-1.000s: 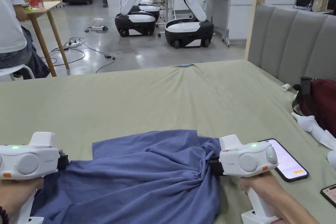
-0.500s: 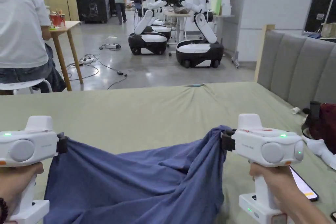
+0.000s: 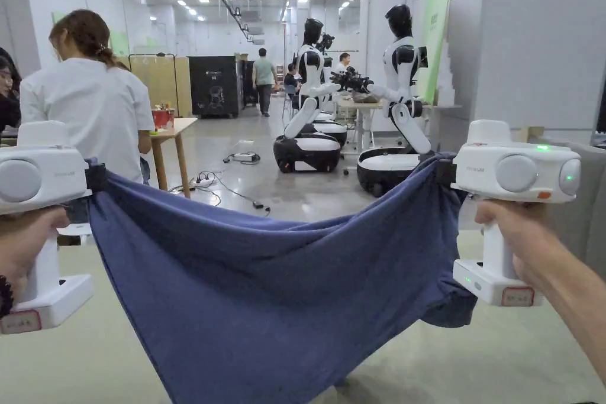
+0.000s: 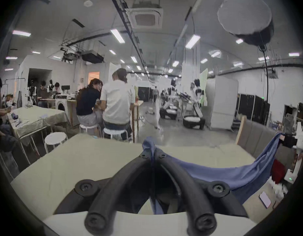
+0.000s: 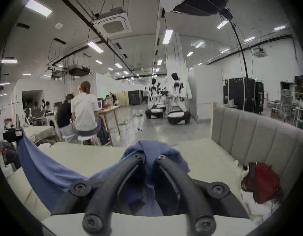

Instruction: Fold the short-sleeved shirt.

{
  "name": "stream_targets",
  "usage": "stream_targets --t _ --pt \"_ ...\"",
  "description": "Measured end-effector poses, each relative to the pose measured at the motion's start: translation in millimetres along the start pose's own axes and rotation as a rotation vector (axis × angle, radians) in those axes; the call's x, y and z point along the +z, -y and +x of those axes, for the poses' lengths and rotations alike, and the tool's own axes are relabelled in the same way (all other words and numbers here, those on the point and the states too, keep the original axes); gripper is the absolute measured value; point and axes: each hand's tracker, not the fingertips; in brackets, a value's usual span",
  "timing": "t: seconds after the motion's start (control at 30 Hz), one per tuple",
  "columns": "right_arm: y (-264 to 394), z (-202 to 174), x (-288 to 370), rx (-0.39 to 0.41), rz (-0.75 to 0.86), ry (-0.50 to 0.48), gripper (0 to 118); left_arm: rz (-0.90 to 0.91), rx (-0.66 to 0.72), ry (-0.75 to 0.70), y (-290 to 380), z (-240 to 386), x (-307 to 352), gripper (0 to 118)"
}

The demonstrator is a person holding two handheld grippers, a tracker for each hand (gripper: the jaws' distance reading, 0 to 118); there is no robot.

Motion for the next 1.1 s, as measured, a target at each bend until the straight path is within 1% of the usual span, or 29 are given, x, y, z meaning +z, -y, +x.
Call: stream_targets --t 0.1,0.2,0.27,0.37,0.47,0.63,0.83,0.93,1.03,1.1 --pt "-36.2 -9.7 -20.7 0.048 0.047 0.013 8 0.054 0.005 -0.026 -32.7 -1.0 -10.5 1" --pt "-67.2 -15.9 -38.2 0.025 0.071 0.022 8 0.114 0.019 -0.058 -60.1 -2.1 -21.1 1" --pt "-78.8 -19.8 -45.2 0.025 0.086 0.021 8 0.138 0.064 -0.046 -70.6 -6.2 -29.1 1" --pt "-84.1 -27.3 -54.4 0.048 0.094 0.026 8 0.142 0.021 -0.069 -77.6 -6.2 -39.5 1" --pt "-77.7 -31.9 -65.0 0.033 0.079 0.03 8 0.128 0.019 -0.075 -74.1 -5.5 -44.7 1" --pt "-39.7 -36.9 -73.3 0.035 0.051 0.015 8 0.103 -0.001 -0.046 -39.9 -5.3 -51.5 1" --pt "44.9 -31.8 -98.8 0.022 -0.092 0.018 8 -0.026 0.008 -0.029 44.9 -5.1 -71.9 1" --pt "77.0 -30.0 -105.8 0.041 -0.16 0.028 8 -0.111 0.011 -0.024 86.1 -3.4 -83.3 1" --pt "92.1 -31.9 -110.7 0.052 -0.183 0.027 8 -0.142 -0.001 -0.022 106.8 1.7 -83.2 1" --pt "92.1 -32.1 -104.4 0.054 -0.184 0.021 8 -0.148 -0.004 -0.018 108.0 3.8 -77.4 1"
